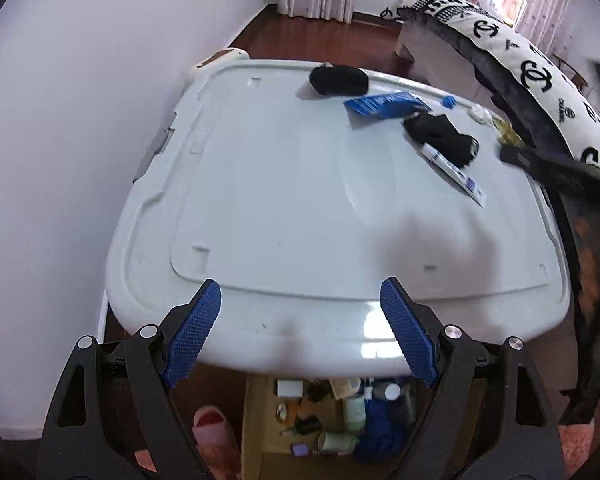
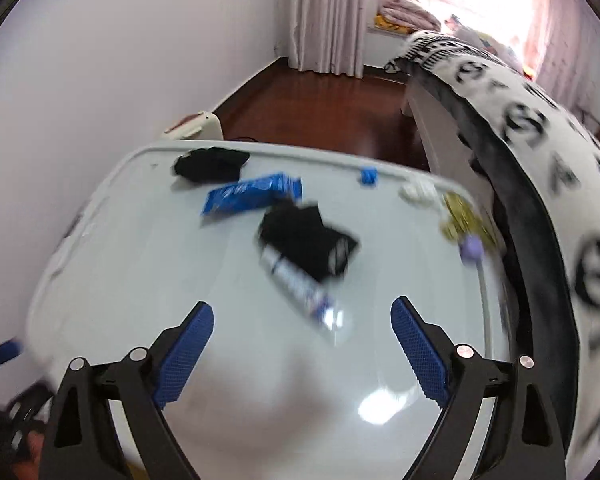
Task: Collect trash
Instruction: 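Grasp the black cloth with the right tool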
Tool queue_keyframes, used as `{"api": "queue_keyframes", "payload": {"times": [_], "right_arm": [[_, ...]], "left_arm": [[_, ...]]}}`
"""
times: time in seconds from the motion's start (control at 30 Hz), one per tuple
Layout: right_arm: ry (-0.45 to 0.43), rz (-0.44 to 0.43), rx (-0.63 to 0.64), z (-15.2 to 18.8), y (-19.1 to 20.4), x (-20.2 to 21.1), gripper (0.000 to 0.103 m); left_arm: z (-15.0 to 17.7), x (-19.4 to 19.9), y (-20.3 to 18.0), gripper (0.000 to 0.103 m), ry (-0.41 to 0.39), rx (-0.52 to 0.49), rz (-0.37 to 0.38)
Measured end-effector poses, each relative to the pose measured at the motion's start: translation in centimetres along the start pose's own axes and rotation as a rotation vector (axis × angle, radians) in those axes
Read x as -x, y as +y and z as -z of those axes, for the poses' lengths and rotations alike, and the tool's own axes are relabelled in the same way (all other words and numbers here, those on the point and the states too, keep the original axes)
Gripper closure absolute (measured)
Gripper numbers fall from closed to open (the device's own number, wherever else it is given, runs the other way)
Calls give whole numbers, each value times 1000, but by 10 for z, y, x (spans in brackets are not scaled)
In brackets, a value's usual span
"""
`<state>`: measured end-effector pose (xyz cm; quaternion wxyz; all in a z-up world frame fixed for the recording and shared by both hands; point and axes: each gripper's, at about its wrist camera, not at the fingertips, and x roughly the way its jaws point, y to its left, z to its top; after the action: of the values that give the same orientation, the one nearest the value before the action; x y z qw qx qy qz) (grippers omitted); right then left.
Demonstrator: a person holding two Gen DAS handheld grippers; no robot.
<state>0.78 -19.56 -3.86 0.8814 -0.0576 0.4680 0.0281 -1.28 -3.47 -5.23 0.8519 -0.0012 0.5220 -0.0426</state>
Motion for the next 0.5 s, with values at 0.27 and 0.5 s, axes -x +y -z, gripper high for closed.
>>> {"api": "queue_keyframes", "payload": {"times": [0.27,0.5], "right_arm": [[162,44,-42,-49,-9,-132,16],[156,5,-179,-48,-34,-126,85]], "left_arm": [[0,-23,15,23,68,-8,22],[1,-34,1,23,77,-61,25]]}}
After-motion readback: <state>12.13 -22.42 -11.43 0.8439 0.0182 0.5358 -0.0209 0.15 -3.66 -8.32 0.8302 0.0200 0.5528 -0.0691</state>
